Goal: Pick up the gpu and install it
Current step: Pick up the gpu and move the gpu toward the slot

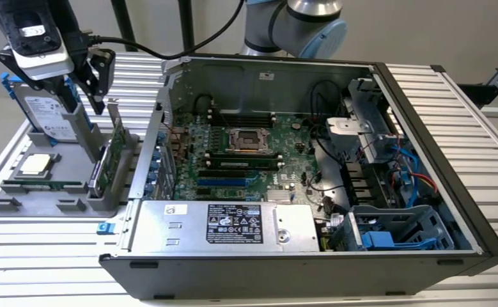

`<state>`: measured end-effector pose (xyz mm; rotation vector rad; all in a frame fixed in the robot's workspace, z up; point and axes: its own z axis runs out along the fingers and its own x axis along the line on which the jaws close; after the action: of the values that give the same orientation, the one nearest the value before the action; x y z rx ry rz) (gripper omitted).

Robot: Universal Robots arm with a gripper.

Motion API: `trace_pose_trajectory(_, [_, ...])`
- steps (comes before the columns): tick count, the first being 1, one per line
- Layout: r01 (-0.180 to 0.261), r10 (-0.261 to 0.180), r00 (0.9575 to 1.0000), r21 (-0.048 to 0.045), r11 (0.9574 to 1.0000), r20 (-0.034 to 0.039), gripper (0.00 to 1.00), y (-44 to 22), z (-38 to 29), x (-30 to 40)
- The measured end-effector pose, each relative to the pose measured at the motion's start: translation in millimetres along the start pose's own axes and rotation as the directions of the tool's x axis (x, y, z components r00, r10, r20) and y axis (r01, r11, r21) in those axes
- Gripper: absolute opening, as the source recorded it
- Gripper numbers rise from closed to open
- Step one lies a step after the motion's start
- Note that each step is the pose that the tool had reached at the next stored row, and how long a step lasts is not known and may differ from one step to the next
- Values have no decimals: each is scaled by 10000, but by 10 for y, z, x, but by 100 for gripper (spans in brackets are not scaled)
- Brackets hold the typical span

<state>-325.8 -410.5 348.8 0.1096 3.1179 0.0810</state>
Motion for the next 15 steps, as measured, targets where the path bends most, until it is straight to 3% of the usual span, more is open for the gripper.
trace_pose_trajectory(15, [-2,2,10000,0,10000,0,100,-2,54,2])
